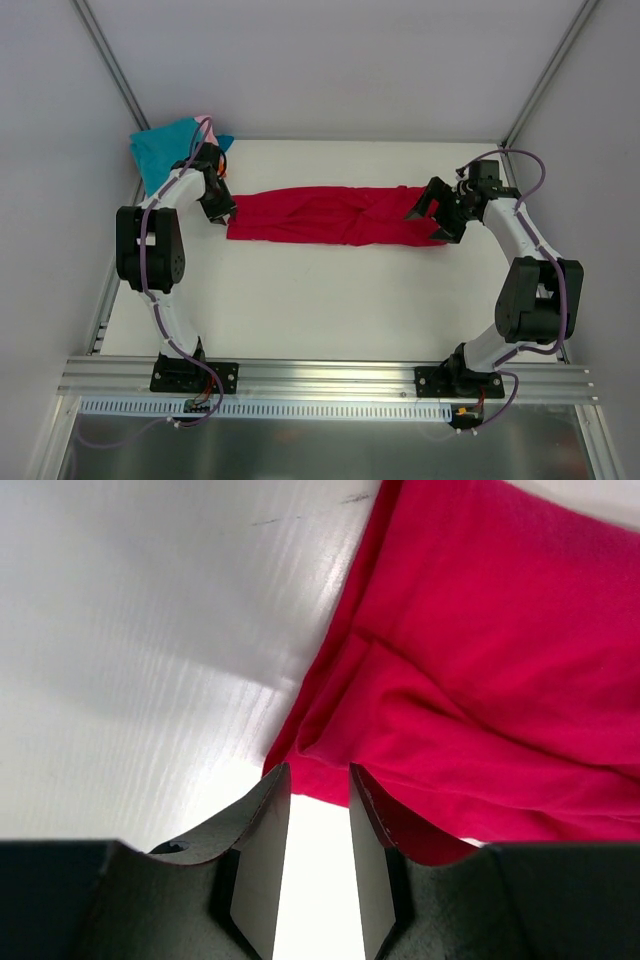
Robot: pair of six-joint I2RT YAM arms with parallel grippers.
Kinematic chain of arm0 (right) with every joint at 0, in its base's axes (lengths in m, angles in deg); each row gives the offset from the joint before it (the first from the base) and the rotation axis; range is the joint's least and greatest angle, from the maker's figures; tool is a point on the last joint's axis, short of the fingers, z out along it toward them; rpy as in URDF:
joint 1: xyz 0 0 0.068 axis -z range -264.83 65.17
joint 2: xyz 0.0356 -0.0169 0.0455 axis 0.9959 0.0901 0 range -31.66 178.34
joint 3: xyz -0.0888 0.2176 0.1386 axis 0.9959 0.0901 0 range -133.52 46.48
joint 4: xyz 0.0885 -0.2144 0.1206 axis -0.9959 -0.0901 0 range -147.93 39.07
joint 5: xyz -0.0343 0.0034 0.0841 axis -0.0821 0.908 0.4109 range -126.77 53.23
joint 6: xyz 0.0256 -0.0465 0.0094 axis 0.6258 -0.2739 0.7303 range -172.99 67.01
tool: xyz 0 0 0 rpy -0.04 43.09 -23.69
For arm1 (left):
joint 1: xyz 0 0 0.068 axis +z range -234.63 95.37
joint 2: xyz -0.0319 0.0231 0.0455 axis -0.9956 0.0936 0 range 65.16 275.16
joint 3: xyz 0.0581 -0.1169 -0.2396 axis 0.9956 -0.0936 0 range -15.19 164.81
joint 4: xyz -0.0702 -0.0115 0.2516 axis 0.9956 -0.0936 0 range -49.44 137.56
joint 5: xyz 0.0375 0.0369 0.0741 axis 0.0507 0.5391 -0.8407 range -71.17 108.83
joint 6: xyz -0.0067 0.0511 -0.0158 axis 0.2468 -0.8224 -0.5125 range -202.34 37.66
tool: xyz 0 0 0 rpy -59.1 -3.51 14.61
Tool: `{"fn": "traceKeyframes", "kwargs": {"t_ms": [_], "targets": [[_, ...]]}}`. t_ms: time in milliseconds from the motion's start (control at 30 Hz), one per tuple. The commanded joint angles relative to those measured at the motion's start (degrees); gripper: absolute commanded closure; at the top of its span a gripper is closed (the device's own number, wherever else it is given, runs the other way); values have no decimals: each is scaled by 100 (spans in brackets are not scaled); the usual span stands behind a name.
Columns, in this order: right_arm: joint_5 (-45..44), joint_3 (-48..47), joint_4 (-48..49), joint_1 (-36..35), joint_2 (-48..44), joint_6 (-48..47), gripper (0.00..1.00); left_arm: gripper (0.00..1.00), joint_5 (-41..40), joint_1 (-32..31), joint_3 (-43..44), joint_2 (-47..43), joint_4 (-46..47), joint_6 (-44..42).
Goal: Fold and stack the t-shirts
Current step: Fold the other side of the tshirt into a rectangle
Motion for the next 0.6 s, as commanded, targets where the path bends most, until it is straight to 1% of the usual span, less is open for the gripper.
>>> {"fn": "traceKeyframes", "kwargs": {"t_ms": [0, 400, 433, 467, 500, 567], "targets": [[101, -29, 1, -29, -52, -92, 0, 70, -241, 96, 30, -213, 32, -136], [189, -37, 71, -29, 36, -48, 1, 69, -127, 175, 30, -28, 120, -145], [206, -29, 97, -29, 62, -22, 1, 60, -57, 184, 4, 7, 138, -136], [215, -29, 98, -29, 62, -21, 1, 60, -56, 184, 4, 7, 147, -136], [224, -20, 115, -29, 62, -13, 0, 54, -30, 176, -14, -2, 173, -136], [233, -20, 124, -29, 88, -13, 1, 50, 40, 184, -75, -19, 260, -145]]}}
